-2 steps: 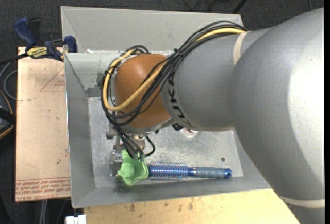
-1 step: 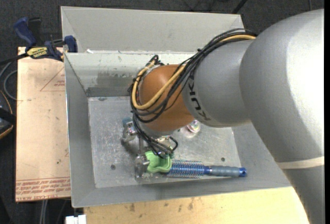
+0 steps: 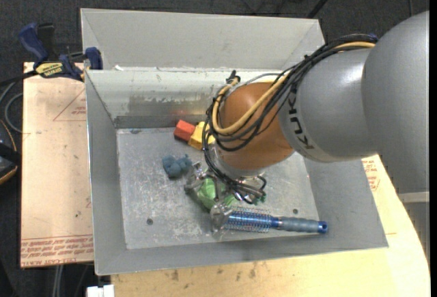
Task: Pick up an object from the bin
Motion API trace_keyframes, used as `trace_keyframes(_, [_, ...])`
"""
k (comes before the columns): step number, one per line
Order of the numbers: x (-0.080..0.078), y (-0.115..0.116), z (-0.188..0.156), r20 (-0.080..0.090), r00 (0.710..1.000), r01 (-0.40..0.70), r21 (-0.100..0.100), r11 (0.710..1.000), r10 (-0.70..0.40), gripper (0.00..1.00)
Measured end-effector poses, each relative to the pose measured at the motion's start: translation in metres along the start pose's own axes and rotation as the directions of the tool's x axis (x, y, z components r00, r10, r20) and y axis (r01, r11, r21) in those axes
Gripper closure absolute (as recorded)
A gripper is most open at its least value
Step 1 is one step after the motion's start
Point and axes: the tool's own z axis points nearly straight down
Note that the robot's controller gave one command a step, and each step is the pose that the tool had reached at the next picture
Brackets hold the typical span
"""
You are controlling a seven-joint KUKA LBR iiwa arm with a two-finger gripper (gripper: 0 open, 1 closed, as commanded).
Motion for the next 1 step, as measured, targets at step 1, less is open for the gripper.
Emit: trace_keyframes(1, [0.0063, -0.0621, -0.0049, 0.006, 0.998, 0.065, 0.002, 0.998, -0.065, 0.0])
